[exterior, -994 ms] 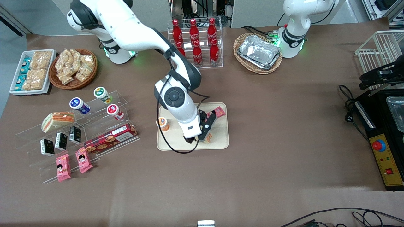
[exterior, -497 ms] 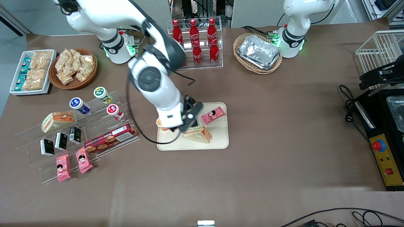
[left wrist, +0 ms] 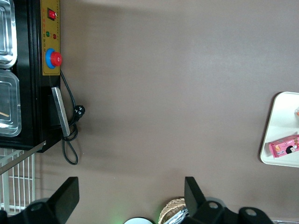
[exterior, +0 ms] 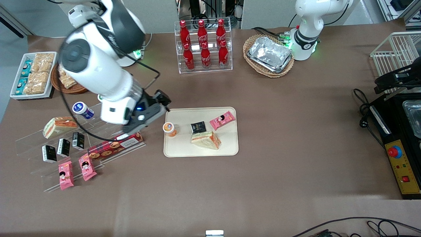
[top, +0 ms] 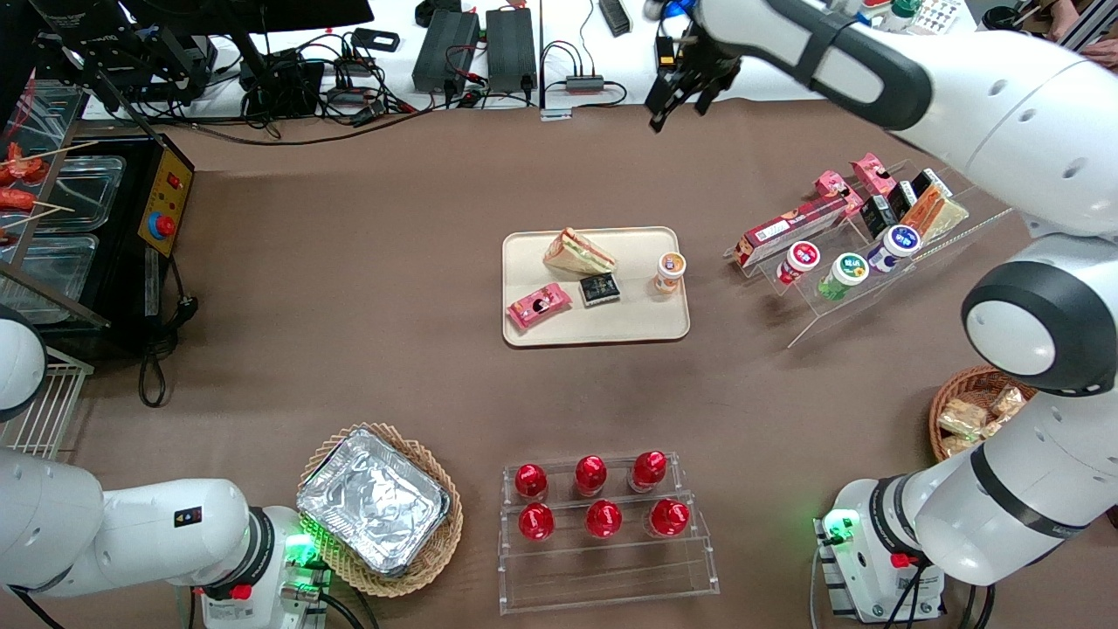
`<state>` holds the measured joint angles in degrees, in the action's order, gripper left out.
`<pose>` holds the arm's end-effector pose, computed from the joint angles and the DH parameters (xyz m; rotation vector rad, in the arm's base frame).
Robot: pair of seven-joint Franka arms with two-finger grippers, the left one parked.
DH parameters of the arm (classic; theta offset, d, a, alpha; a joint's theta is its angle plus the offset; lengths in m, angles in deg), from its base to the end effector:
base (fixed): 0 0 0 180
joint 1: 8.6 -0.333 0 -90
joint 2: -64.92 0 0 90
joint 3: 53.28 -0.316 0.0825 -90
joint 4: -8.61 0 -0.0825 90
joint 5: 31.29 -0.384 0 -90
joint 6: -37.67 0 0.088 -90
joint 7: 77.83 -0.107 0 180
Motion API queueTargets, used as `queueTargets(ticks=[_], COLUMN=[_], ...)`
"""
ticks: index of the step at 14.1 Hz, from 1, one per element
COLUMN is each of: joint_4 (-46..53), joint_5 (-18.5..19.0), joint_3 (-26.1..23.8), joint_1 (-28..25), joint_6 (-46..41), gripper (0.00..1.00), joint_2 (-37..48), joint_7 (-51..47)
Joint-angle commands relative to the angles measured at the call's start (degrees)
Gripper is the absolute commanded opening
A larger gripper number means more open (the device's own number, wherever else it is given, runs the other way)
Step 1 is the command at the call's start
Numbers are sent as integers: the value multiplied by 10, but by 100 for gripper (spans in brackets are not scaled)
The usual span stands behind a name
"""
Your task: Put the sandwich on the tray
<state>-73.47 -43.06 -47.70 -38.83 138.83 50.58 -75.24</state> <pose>0.5760 0.2922 0.5605 -2.8752 -0.6552 -0.0707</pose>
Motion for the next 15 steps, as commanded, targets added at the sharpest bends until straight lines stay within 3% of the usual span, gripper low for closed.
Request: queueTargets(ticks=[1, 3, 5, 9, 15], joint_4=[-12, -13, -14, -25, -91], joint_5=[47, 86, 89, 90, 90], joint_3=[3, 2, -7, -14, -12], joint_1=[4, 6, 62, 156, 233], joint_6=[-18, -43, -62, -68, -24], gripper=[100, 100, 100, 100, 100], joint_2=[40, 59, 71, 84, 124], joint_7=[-190, -290, -292, -153, -61])
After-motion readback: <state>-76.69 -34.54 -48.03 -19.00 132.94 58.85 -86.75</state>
